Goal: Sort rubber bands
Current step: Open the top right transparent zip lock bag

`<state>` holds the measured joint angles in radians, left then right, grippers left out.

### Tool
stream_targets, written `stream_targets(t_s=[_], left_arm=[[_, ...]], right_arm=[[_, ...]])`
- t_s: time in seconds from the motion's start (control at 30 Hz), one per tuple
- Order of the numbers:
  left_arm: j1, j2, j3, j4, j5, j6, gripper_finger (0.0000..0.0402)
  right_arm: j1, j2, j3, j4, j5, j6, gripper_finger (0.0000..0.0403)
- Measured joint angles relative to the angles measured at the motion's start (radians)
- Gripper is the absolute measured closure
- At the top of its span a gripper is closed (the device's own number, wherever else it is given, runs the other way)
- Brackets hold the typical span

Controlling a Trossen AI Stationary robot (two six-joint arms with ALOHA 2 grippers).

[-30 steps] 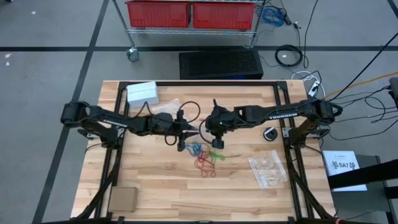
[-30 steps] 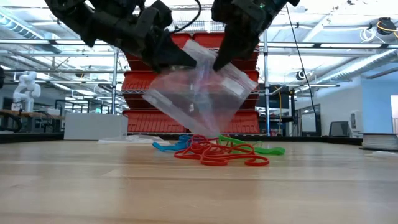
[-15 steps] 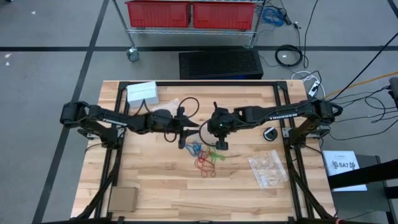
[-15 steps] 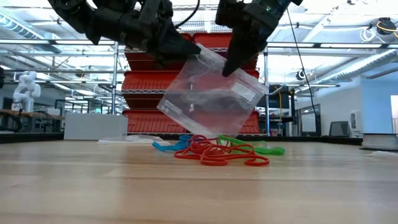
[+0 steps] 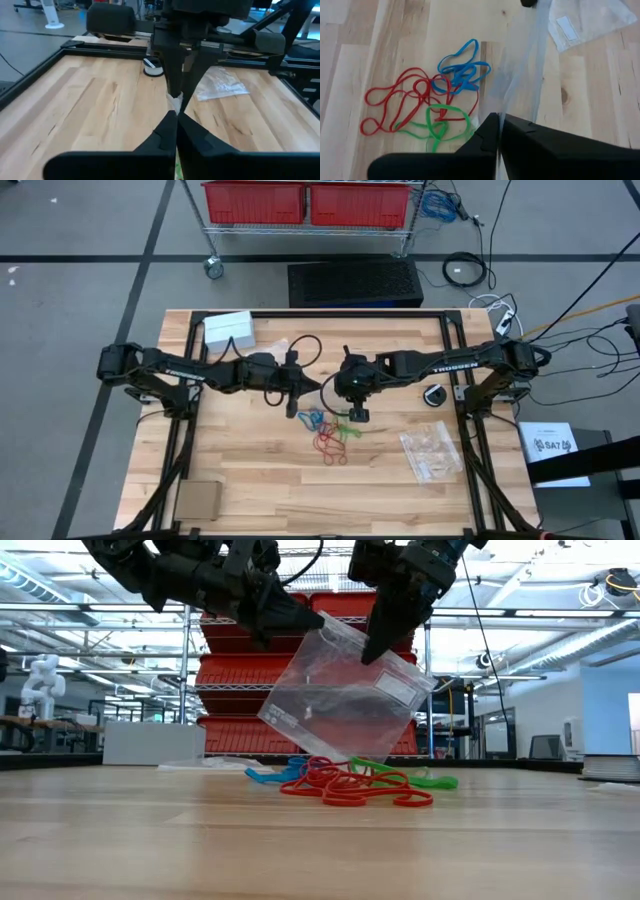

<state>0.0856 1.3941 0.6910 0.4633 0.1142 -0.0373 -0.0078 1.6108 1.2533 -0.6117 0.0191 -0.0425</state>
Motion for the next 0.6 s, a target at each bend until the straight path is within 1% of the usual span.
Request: stream_targets(t_s=[0.07, 0.2, 0.37, 0.6], left_arm=[[-0.001, 0.0, 0.0, 0.0, 0.002, 0.021, 0.0395], [-0.012, 0.0, 0.0, 0.006, 0.029, 0.027, 0.0396], [-0.014, 0.0, 0.0, 0.006, 0.035, 0.019, 0.0373], [-0.014, 0.0, 0.0, 0.007, 0.047, 0.018, 0.0341]], right_arm=[[0.0, 0.0, 0.0, 0.0, -0.004, 0.0, 0.0403], [-0.007, 0.0, 0.0, 0.0, -0.055, 0.0, 0.0403], [-0.019, 0.001, 0.008, -0.016, -0.078, 0.0, 0.0403], [-0.019, 0.002, 0.089, -0.094, -0.078, -0.022, 0.0403]])
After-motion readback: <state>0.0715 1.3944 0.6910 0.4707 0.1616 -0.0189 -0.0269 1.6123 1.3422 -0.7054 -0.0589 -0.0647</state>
